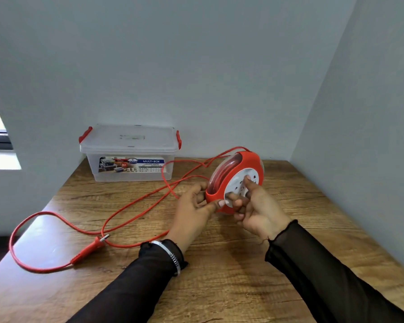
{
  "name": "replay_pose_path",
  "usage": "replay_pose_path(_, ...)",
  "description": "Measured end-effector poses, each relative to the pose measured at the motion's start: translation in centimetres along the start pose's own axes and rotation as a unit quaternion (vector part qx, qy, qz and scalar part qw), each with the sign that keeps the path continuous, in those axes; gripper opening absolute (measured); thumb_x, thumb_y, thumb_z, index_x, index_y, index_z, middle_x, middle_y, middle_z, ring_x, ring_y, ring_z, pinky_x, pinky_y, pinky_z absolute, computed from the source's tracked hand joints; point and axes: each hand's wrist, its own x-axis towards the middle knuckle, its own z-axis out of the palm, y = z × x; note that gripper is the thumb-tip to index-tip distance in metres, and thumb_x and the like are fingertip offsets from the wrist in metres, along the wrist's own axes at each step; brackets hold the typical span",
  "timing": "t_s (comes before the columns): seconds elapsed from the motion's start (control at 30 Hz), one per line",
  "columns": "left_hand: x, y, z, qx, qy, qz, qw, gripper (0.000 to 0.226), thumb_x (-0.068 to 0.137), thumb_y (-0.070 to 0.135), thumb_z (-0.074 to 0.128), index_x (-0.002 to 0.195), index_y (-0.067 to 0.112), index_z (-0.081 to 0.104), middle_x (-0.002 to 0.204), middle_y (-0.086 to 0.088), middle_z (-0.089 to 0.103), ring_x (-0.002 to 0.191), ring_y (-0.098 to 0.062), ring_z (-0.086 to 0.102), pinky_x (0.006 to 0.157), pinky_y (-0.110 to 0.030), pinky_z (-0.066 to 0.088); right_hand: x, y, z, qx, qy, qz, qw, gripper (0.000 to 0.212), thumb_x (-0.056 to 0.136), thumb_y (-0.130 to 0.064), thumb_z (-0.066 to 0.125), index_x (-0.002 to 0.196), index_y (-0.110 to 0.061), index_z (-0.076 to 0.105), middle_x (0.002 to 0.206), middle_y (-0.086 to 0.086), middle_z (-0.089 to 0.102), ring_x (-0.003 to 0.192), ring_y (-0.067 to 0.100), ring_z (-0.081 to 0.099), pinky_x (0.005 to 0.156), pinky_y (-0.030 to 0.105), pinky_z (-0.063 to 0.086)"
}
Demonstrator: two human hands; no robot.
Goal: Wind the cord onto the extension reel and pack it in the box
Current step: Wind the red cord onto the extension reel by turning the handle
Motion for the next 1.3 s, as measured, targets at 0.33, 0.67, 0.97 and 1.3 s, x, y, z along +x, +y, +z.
replay_pose_path(0.33,0.3,1.4,-0.8,-0.025,-0.009,-0.017,0.999,0.034,0.088,0.004,0.062,0.121,0.006,0.055,0.105,-0.013,0.068,0.08,-0.018,0.067,0.061,-0.027,0.056,-2.0,-0.4,-1.4,-0.226,-0.035,-0.09,0.969,0.009,0.085,-0.019,0.065,0.093,-0.016,0.064,0.082,0.0,0.072,0.048,0.005,0.054,0.042,0.02,0.033)
replay_pose_path(0.67,0.4,1.5,-1.5,0.044,-0.03,-0.025,0.998,0.024,0.087,0.011,0.066,0.11,0.015,0.064,0.087,-0.002,0.072,0.072,-0.015,0.07,0.058,-0.028,0.057,-2.4,-3.1,-4.4,-0.832,-0.032,-0.509,0.218,0.069,0.079,-0.005,0.049,0.139,-0.038,0.038,0.146,0.023,0.033,0.102,0.036,0.058,0.073,0.037,0.044)
replay_pose_path(0.97,0.2,1.7,-1.2,0.066,-0.073,-0.042,0.994,0.027,0.085,0.01,0.067,0.112,0.009,0.062,0.106,-0.021,0.068,0.085,-0.027,0.066,0.059,-0.031,0.055,-1.2,-3.3,-3.6,-0.87,-0.036,-0.483,0.097,0.079,0.086,-0.018,0.059,0.146,-0.041,0.011,0.106,0.017,0.058,0.072,0.026,0.061,0.054,0.031,0.035)
replay_pose_path(1.3,0.4,1.3,-1.3,0.057,-0.061,-0.014,0.996,0.027,0.083,0.008,0.07,0.108,0.017,0.061,0.096,0.0,0.068,0.08,-0.025,0.069,0.058,-0.03,0.058,-0.5,-3.6,-3.5,-0.858,-0.031,-0.491,0.149,0.061,0.083,-0.042,0.063,0.138,-0.038,0.038,0.086,0.002,0.07,0.059,0.017,0.062,0.045,0.022,0.02)
